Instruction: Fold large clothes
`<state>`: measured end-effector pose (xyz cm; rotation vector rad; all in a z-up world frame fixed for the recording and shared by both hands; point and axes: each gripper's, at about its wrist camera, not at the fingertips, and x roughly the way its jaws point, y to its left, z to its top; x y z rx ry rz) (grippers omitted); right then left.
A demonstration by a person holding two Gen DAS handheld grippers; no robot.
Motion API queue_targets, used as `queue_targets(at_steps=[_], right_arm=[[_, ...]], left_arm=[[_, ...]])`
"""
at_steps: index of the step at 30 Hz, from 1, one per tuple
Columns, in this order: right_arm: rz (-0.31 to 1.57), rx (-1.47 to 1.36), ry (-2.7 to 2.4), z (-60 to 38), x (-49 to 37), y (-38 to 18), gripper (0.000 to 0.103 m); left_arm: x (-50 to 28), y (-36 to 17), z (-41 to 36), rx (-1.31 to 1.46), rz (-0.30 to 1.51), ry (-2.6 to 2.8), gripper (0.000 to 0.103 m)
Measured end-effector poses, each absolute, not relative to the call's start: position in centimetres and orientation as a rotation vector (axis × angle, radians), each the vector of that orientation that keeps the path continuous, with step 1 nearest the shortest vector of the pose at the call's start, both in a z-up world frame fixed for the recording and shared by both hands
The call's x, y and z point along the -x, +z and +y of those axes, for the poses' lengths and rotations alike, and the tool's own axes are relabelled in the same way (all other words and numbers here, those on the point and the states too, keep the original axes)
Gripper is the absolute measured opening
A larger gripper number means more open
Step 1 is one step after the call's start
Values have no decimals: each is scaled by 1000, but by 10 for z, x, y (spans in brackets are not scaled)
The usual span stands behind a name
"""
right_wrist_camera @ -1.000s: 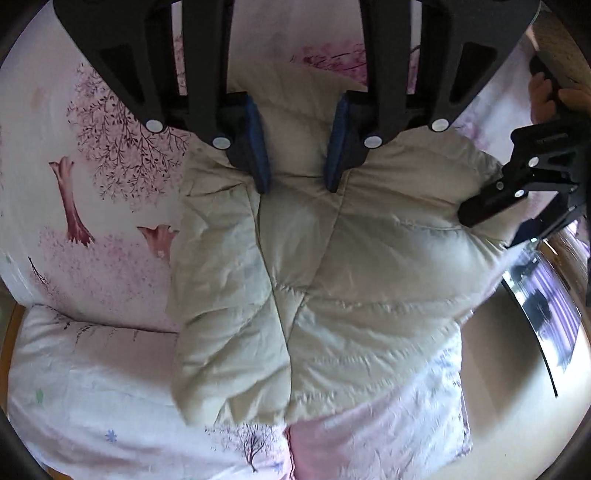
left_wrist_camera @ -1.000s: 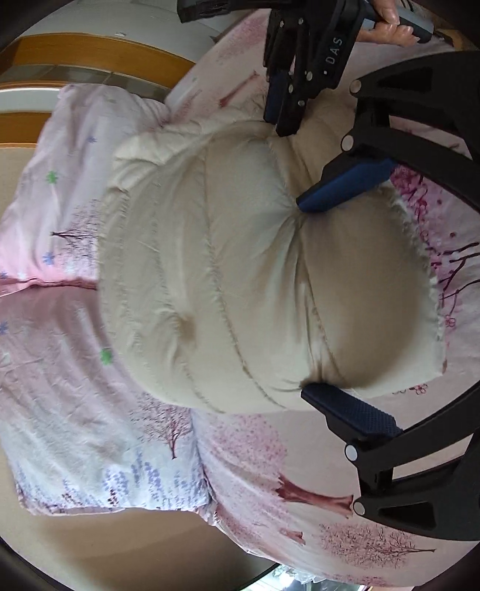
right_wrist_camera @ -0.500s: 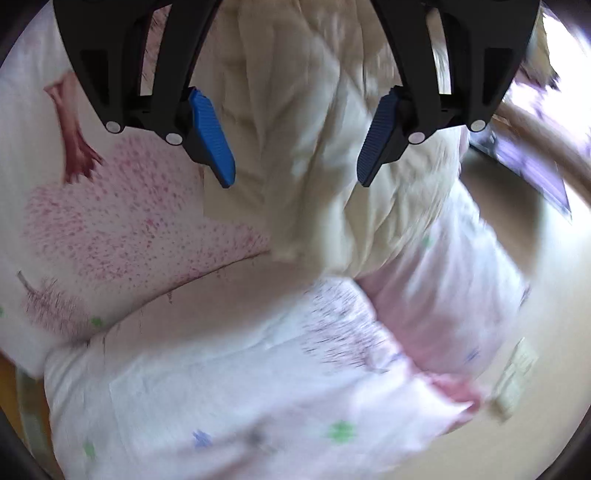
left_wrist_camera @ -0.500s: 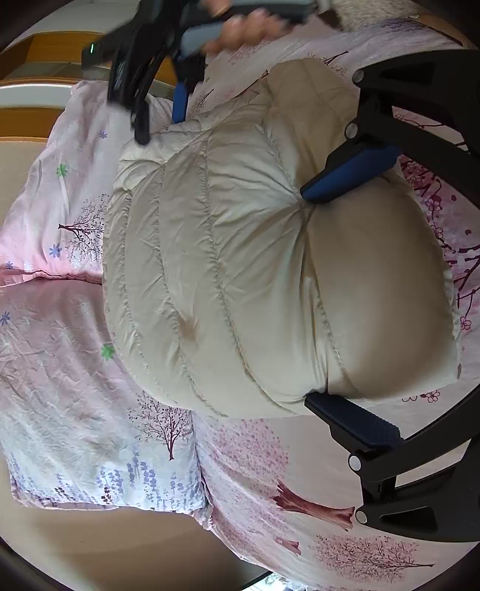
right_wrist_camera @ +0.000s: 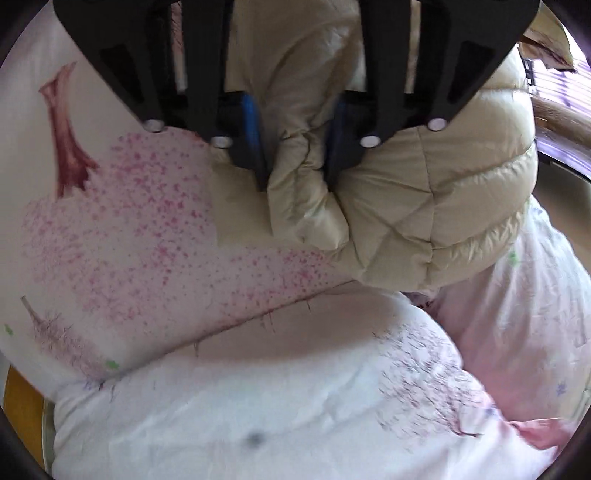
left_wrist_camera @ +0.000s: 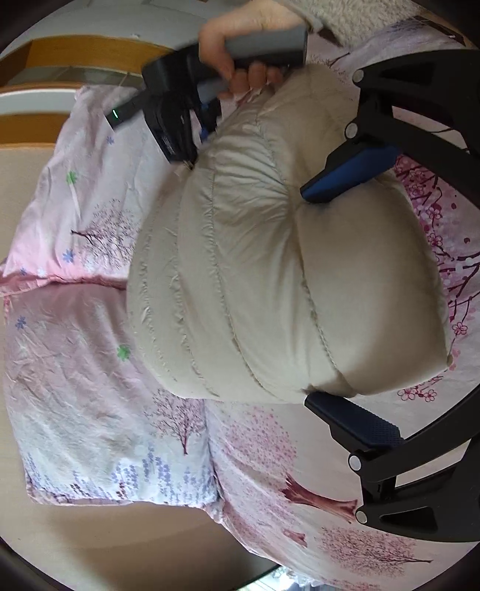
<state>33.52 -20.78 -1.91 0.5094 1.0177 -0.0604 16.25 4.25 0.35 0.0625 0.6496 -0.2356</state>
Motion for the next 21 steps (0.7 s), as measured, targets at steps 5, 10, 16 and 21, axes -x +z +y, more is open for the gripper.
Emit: queue_targets(at_steps=[5,10,16,21], right_arm=[[872,-471,93,-193,-269,18,43],[844,-321,218,-160,-206,24,43],[948,-237,173,-142,-186,-16,44],[957,-290,162,-144,-192,-32,47]], left_arm=[[-162,2,47,-37,652,-217,102],[-161,0,48,-27,648,-215,102],[-165,-2,52,4,667,-251,102],[-165,-2,50,-36,671,-261,102]])
